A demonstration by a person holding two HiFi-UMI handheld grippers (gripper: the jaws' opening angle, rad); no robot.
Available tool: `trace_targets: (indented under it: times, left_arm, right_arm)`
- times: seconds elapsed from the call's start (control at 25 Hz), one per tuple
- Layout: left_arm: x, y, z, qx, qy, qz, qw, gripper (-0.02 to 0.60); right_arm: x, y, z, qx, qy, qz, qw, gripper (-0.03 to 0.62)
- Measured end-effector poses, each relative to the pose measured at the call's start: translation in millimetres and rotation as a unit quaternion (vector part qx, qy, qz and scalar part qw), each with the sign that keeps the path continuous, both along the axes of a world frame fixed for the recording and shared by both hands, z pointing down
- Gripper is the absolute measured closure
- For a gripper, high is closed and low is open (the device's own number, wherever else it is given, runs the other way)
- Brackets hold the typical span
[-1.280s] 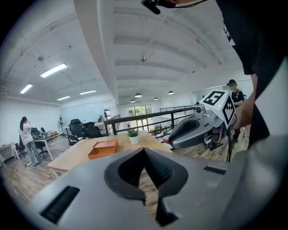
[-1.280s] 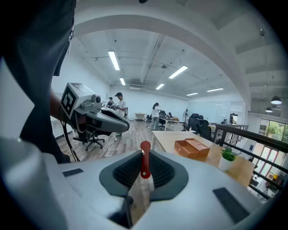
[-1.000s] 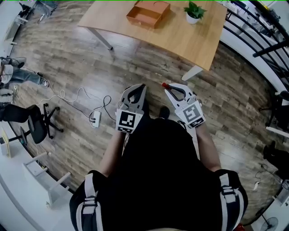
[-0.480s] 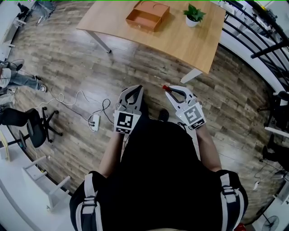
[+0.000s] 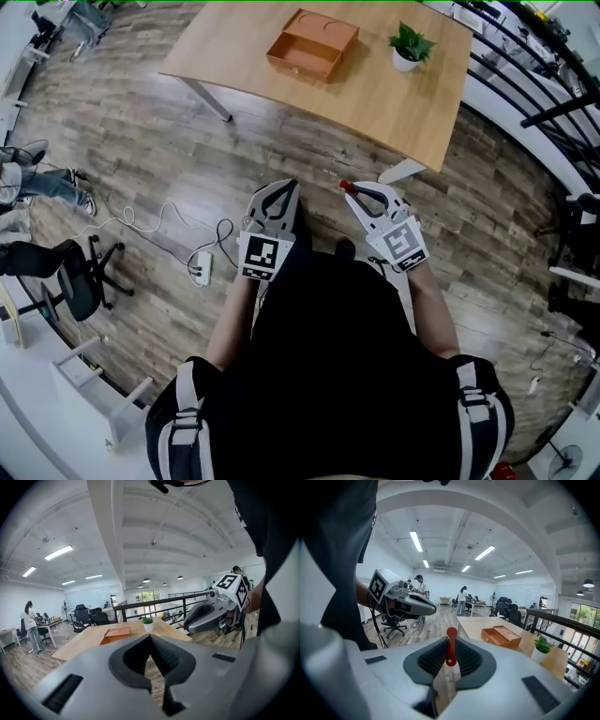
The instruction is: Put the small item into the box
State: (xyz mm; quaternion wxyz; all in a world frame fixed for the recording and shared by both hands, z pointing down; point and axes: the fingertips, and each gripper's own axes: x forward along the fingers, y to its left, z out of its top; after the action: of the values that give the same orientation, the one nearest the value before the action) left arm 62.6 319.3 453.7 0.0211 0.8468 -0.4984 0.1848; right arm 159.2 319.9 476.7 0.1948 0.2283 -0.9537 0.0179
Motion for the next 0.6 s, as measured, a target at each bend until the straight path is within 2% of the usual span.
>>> trace_targets:
  times: [0.6]
  left_arm:
    - [-82,-90,2,-0.005,0.011,0.036,0.9993,0.560]
  right_arm:
    - [-84,-77,2,0.000,0.017,0.028,0.999,0.530]
